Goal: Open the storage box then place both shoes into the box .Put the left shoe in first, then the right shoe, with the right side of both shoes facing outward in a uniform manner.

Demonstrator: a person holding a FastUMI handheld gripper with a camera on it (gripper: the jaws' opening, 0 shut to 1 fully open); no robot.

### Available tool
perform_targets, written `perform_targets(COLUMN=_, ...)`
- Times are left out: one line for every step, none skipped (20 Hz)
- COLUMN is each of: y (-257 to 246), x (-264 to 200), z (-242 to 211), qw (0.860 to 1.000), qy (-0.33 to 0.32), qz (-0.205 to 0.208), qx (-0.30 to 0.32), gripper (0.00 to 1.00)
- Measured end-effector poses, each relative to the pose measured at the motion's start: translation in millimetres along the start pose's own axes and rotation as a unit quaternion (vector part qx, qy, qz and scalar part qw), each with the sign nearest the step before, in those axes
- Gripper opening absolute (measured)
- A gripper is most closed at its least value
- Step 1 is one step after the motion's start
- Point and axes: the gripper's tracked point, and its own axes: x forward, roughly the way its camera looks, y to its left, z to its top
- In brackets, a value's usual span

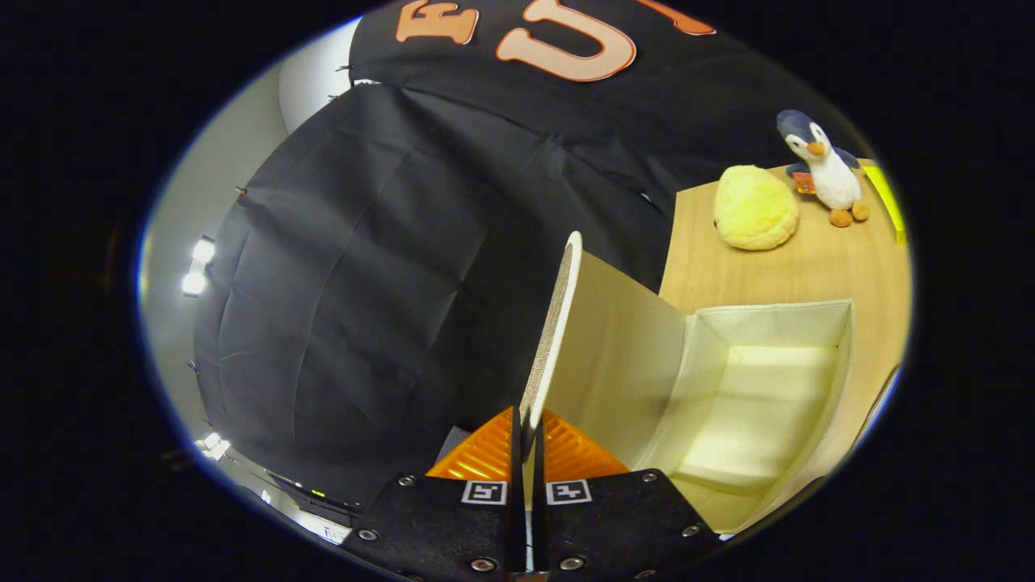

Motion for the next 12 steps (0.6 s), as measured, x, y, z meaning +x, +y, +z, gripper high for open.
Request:
perform_targets(y=2.1, x=13.0, z=-0.8, qw=1.000, qy=0.004, qz=-0.003, qx=0.002, gripper=0.03)
perform_targets(y=4.3, x=23.8, z=-1.5, qw=1.000, qy=0.004, qz=-0.001, qx=0.004, gripper=0.03)
perform_targets(y=7.3, x=34.5, z=-1.7, qw=1.000, qy=0.003, qz=-0.001, qx=0.005, gripper=0.05)
perform_targets(y=8.5, x=42.6, z=-3.5, qw=1.000, qy=0.006, qz=-0.007, qx=0.003, gripper=0.07)
perform_targets(y=7.6, x=46.9, z=-5.7, qw=1.000, qy=0.008, qz=-0.021, qx=-0.001, gripper=0.12)
perform_targets(y=6.6, x=55.3, z=-7.5, qw=1.000, qy=0.012, qz=-0.029, qx=-0.002, gripper=0.16)
perform_targets(y=5.2, x=56.1, z=-7.2, qw=0.999, qy=0.013, qz=-0.033, qx=-0.001, gripper=0.26)
perform_targets(y=3.0, x=55.6, z=-4.8, qw=0.999, qy=0.010, qz=-0.039, qx=-0.003, gripper=0.32)
perform_targets(y=-0.8, x=50.1, z=-1.4, qw=0.999, qy=0.002, qz=-0.047, qx=-0.010, gripper=0.45)
perform_targets(y=-9.7, x=44.7, z=1.3, qw=0.998, qy=-0.008, qz=-0.059, qx=-0.021, gripper=0.53)
perform_targets(y=-16.8, x=39.4, z=5.2, qw=0.997, qy=-0.018, qz=-0.074, qx=-0.033, gripper=0.65)
perform_targets(y=-25.9, x=28.9, z=8.8, qw=0.994, qy=-0.027, qz=-0.091, qx=-0.046, gripper=0.70)
